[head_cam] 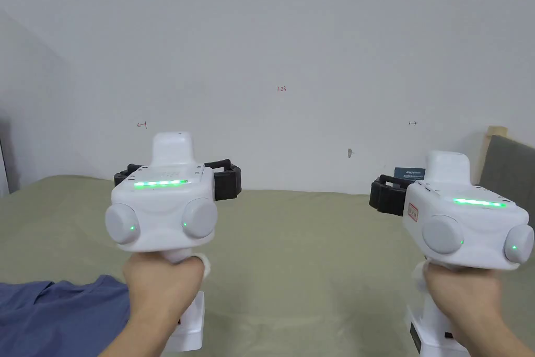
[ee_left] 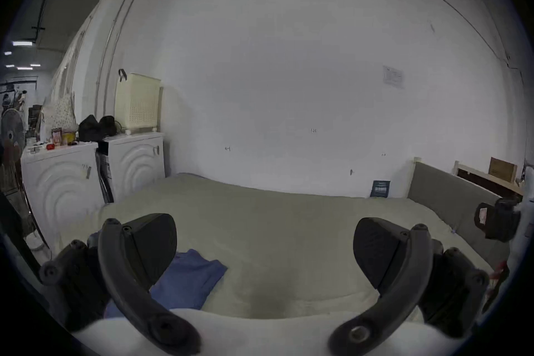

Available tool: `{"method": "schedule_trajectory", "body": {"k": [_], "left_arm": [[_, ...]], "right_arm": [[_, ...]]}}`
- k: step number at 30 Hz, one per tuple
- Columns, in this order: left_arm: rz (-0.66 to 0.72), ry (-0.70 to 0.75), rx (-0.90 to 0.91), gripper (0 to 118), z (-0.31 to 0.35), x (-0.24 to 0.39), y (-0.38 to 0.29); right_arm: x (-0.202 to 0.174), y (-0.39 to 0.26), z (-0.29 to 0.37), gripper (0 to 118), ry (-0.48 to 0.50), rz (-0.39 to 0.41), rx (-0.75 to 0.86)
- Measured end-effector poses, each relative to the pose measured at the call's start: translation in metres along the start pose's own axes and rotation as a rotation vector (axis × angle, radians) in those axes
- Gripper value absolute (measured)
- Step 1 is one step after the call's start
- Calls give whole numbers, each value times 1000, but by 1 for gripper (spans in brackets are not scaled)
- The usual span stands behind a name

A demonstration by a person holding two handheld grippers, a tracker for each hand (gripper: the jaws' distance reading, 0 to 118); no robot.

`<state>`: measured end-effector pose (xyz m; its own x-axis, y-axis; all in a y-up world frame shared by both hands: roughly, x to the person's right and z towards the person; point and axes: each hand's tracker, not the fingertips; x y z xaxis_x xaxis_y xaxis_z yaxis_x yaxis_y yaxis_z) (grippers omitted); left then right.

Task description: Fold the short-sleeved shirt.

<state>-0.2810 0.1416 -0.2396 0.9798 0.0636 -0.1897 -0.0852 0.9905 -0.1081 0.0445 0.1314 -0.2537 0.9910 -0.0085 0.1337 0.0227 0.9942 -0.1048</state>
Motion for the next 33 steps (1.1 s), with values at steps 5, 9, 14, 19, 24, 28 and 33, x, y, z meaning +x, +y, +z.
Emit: {"method": "schedule_trajectory", "body": {"k": [5, 9, 14, 19, 24, 28, 33], "left_arm": [[-19, -11, 18, 118, 2, 1, 3], [-53, -9, 32, 118, 3, 8, 0], [-56, -15, 6, 118, 2, 13, -4], [-17, -57, 22, 118, 5, 9, -4], [-98, -88, 49, 92, 13, 17, -7], [-80, -79, 17, 0, 8, 23, -15], [-78, -62, -10, 0, 6, 16, -21]], "right_arm": [[-1, 11, 9, 118, -12, 26, 60], [-1, 12, 11, 118, -7, 37, 82], [0, 11, 14, 118, -6, 32, 85], [2, 8, 19, 118, -24, 30, 80], [-8, 5, 30, 91, -85, 176, 113], [-12, 1, 35, 1, -69, 165, 108], [-11, -1, 35, 1, 24, 100, 62]]}}
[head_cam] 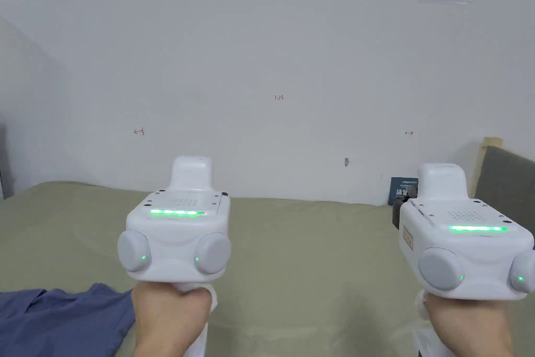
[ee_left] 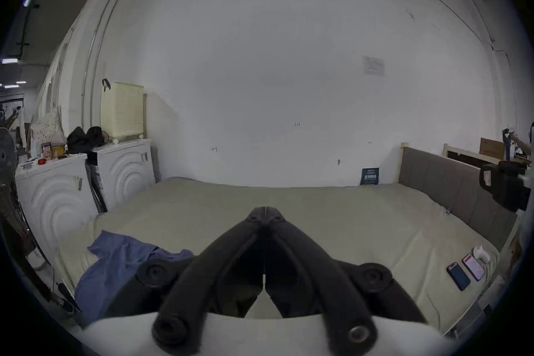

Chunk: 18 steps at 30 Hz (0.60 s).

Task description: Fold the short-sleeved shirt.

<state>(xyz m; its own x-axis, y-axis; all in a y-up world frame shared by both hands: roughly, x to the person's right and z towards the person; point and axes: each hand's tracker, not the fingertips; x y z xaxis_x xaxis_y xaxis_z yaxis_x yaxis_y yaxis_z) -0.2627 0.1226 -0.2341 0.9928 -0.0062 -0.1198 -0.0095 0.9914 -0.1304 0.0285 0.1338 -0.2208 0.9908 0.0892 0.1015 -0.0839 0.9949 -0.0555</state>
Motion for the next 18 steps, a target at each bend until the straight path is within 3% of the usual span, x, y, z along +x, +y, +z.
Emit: {"method": "schedule_trajectory", "body": {"k": [2, 6, 11, 18], "left_arm": [[6, 25, -18, 0, 6, -11, -1], [14, 118, 4, 0, 25, -50, -3], [-26, 318, 24, 0, 69, -126, -15], [64, 559, -28, 0, 145, -217, -34]], "right_arm": [[-11, 4, 2, 1, 6, 3, -5], [-52, 8, 3, 1, 122, -2, 12], [-134, 9, 7, 1, 367, -18, 1], [-249, -5, 25, 1, 661, -16, -47]]}}
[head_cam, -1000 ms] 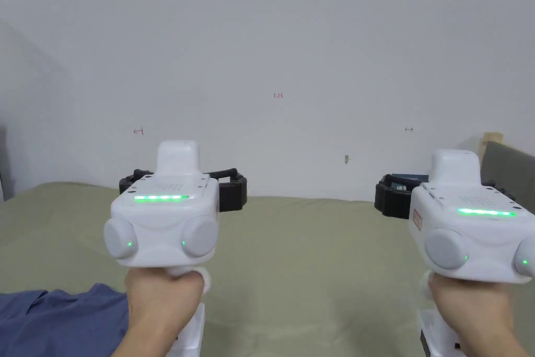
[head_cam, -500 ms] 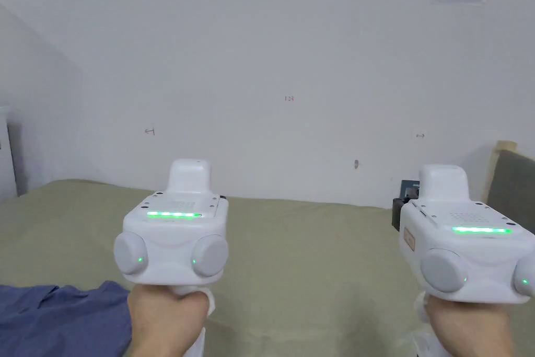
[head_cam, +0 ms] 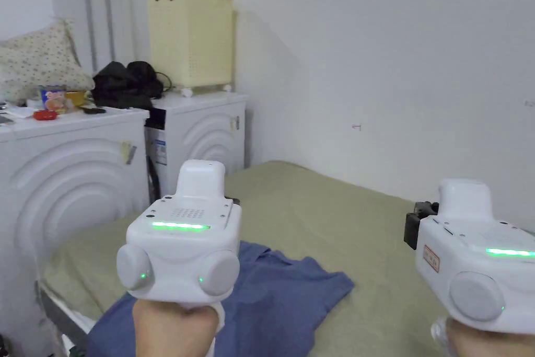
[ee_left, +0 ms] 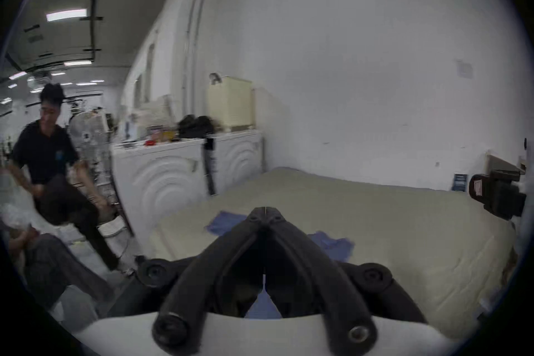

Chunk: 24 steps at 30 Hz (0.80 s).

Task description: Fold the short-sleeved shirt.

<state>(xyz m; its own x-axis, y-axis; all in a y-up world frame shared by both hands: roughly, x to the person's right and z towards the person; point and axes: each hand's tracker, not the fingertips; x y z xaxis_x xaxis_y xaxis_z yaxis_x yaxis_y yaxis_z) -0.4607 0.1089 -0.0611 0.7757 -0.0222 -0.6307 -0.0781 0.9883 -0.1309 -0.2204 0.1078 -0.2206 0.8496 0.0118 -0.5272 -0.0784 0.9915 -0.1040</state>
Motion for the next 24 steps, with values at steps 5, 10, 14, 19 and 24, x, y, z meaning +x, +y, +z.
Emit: {"method": "schedule_trajectory", "body": {"k": [5, 10, 14, 19, 24], "left_arm": [[12, 82, -50, 0, 13, -37, -16], [-3, 91, -80, 0, 11, -39, -26], [1, 77, -106, 0, 0, -31, -30], [-39, 0, -186, 0, -31, -12, -33], [-156, -185, -326, 0, -109, 14, -23]], "right_arm": [[-46, -10, -14, 1, 100, 24, -22], [-52, -14, -17, 1, 122, 27, -25], [-43, -16, -20, 1, 121, 27, -30], [-13, -21, -20, 1, 92, 27, -47], [36, -35, -17, 1, 12, 100, -65]]}}
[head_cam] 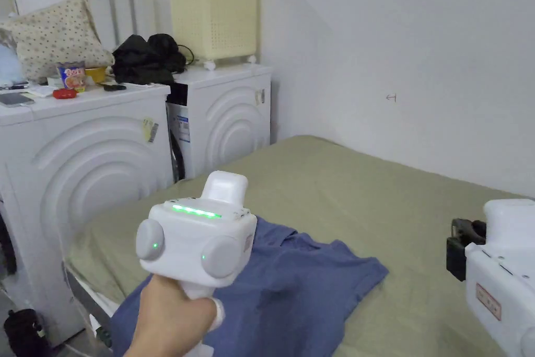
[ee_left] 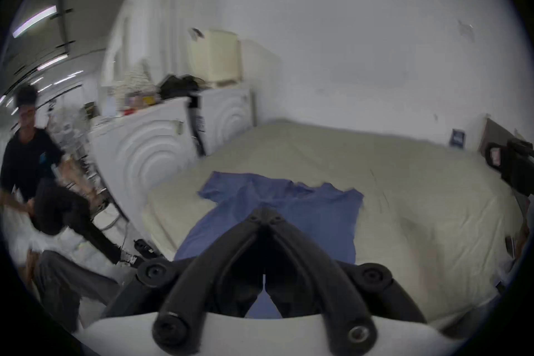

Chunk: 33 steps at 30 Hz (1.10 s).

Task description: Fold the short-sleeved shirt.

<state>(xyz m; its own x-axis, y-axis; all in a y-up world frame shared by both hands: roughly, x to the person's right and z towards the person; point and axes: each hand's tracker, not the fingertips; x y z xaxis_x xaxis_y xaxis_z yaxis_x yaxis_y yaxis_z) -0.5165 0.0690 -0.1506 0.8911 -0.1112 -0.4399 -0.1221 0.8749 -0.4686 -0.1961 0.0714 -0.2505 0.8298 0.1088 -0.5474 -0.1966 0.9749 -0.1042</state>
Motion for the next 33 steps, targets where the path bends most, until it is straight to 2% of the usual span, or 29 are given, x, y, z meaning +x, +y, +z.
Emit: {"method": "schedule_trajectory", "body": {"k": [4, 5, 6, 7, 8, 9, 10, 12, 14, 18, 20, 22, 23, 24, 25, 33], "left_arm": [[-19, -200, -269, 0, -89, 5, 36], [-80, -240, -333, 4, -111, 10, 41], [-119, -270, -345, 29, -128, 14, 42], [-166, -286, -373, 42, -149, 21, 43], [-204, -314, -381, 42, -167, 28, 39], [-220, -348, -423, 91, -186, 33, 34], [-218, -375, -524, 118, -203, 38, 27], [-181, -453, -535, 114, -234, 48, 19], [-178, -420, -626, 114, -267, 62, 9], [-206, -365, -655, 113, -306, 79, -37], [-160, -408, -668, 105, -318, 85, -53], [-150, -407, -633, 70, -319, 91, -60], [-172, -342, -605, 65, -316, 95, -61], [-155, -342, -587, 43, -311, 92, -62], [-138, -408, -571, 4, -307, 91, -57], [-196, -439, -428, 4, -261, 107, 13]], "right_arm": [[43, -22, -6, 1, -57, 21, -67], [54, -29, -9, 1, -73, 18, -86], [62, -35, -11, 1, -77, 9, -106], [73, -42, -15, 1, -76, -12, -135], [82, -50, -18, 1, -77, -30, -160], [89, -58, -21, 1, -81, -36, -190], [95, -66, -25, 1, -83, -50, -214], [105, -82, -31, 1, -81, -72, -259], [110, -98, -37, 1, -83, -100, -302], [113, -124, -38, 1, -37, -160, -346], [110, -135, -35, 1, -29, -144, -362], [110, -145, -31, 1, -20, -138, -370], [110, -146, -29, 1, -29, -150, -378], [112, -148, -27, 1, -27, -171, -385], [113, -149, -24, 1, -27, -183, -385], [128, -141, 13, 1, -93, -235, -337]]}}
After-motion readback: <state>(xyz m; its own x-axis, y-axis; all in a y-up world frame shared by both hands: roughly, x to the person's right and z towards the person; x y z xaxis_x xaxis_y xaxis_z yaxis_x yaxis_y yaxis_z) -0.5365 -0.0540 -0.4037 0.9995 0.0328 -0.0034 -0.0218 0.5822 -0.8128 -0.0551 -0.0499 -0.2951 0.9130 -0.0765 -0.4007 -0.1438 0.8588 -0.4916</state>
